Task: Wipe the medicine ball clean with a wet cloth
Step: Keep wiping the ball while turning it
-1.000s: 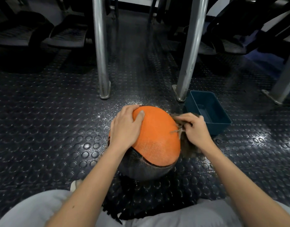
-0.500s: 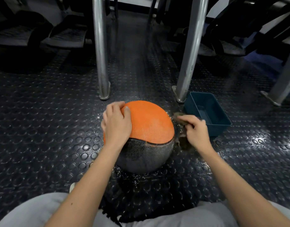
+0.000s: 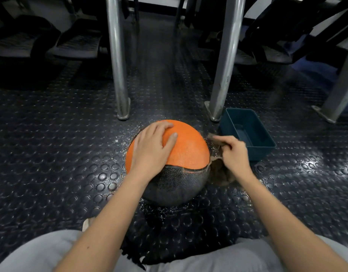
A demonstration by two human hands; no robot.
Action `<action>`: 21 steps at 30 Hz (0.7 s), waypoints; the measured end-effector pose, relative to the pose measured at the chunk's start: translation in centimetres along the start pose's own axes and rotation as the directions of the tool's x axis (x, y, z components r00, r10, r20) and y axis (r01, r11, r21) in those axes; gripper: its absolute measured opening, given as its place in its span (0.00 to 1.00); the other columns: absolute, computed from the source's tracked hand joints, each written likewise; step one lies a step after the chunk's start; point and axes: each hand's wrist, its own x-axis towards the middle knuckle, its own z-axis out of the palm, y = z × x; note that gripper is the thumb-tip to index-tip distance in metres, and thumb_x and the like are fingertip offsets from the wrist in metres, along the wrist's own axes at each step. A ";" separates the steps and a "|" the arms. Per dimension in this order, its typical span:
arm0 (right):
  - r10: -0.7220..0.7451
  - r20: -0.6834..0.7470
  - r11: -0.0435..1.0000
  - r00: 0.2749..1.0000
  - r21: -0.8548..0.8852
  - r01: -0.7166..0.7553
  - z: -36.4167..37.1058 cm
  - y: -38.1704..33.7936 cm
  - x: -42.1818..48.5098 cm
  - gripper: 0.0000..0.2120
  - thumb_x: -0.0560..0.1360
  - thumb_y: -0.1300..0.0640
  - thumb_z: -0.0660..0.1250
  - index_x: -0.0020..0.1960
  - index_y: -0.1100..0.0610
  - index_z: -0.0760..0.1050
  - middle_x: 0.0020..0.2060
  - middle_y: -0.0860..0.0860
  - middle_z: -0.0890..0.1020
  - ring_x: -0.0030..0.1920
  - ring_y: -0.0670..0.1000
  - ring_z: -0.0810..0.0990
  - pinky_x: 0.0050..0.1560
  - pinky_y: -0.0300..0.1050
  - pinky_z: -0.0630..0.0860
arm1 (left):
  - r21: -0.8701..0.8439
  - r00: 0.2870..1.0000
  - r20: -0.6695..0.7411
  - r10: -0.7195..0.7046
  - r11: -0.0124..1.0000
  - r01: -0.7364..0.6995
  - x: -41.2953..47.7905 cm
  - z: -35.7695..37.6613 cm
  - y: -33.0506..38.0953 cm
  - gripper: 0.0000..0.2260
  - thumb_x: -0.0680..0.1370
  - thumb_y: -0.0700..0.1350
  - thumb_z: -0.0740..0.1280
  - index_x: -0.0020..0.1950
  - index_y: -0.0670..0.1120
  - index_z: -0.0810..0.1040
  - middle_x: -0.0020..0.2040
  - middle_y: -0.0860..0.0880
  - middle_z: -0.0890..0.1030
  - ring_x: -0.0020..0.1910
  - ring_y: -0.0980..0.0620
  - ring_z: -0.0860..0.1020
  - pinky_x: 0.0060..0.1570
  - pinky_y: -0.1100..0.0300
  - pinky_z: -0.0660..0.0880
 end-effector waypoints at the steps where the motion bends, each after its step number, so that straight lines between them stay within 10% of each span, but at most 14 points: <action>1: 0.035 -0.014 0.998 0.999 0.052 -0.034 -0.6 -0.8 0.2 0.22 0.73 0.76 0.56 0.56 0.58 0.80 0.53 0.51 0.82 0.54 0.46 0.77 0.56 0.25 0.68 | 0.031 1.000 -0.014 0.000 1.000 0.001 -0.2 0.1 0.1 0.16 0.81 0.56 0.56 0.67 0.54 0.69 0.67 0.57 0.70 0.68 0.55 0.64 0.67 0.59 0.55; 5: -0.040 0.023 0.974 0.999 0.224 0.034 -1.1 -5.5 -0.9 0.15 0.77 0.67 0.60 0.57 0.53 0.78 0.51 0.45 0.80 0.51 0.37 0.76 0.57 0.31 0.69 | 0.223 0.995 0.010 -0.102 0.970 0.097 -0.4 0.3 0.8 0.23 0.81 0.59 0.48 0.76 0.55 0.56 0.70 0.53 0.65 0.69 0.49 0.62 0.67 0.52 0.58; 9: 0.122 0.297 0.992 0.947 -0.057 -0.110 1.1 -5.4 -3.5 0.20 0.81 0.51 0.53 0.73 0.48 0.61 0.62 0.49 0.61 0.64 0.51 0.58 0.64 0.44 0.53 | 0.399 0.994 0.016 -0.110 0.912 0.094 -0.7 -0.4 1.2 0.28 0.78 0.63 0.44 0.77 0.56 0.48 0.67 0.49 0.63 0.62 0.45 0.63 0.61 0.49 0.59; 12: 0.157 0.237 0.987 0.959 -0.023 -0.156 0.6 -5.1 -3.3 0.21 0.80 0.56 0.56 0.73 0.50 0.62 0.57 0.47 0.60 0.62 0.52 0.59 0.58 0.39 0.54 | 0.362 0.989 0.045 -0.141 0.925 0.115 -0.8 -0.6 1.5 0.24 0.79 0.62 0.50 0.75 0.59 0.55 0.63 0.49 0.61 0.62 0.47 0.60 0.63 0.49 0.55; 18: -0.314 0.109 0.943 0.943 -0.081 0.324 2.5 -6.4 -8.1 0.19 0.71 0.58 0.57 0.59 0.59 0.76 0.54 0.51 0.72 0.50 0.51 0.67 0.53 0.36 0.61 | 0.144 0.982 0.008 -0.187 0.972 0.184 0.2 -0.4 0.7 0.20 0.80 0.59 0.54 0.71 0.57 0.66 0.70 0.52 0.61 0.71 0.51 0.53 0.69 0.42 0.51; 21: -0.199 0.109 0.972 0.974 -0.103 0.210 1.7 -4.5 -4.3 0.18 0.72 0.67 0.61 0.59 0.58 0.77 0.55 0.52 0.76 0.54 0.54 0.72 0.56 0.32 0.59 | 0.093 0.982 0.048 -0.184 0.979 0.179 0.2 -0.9 -0.1 0.20 0.79 0.59 0.54 0.71 0.58 0.65 0.70 0.56 0.62 0.70 0.54 0.55 0.70 0.45 0.52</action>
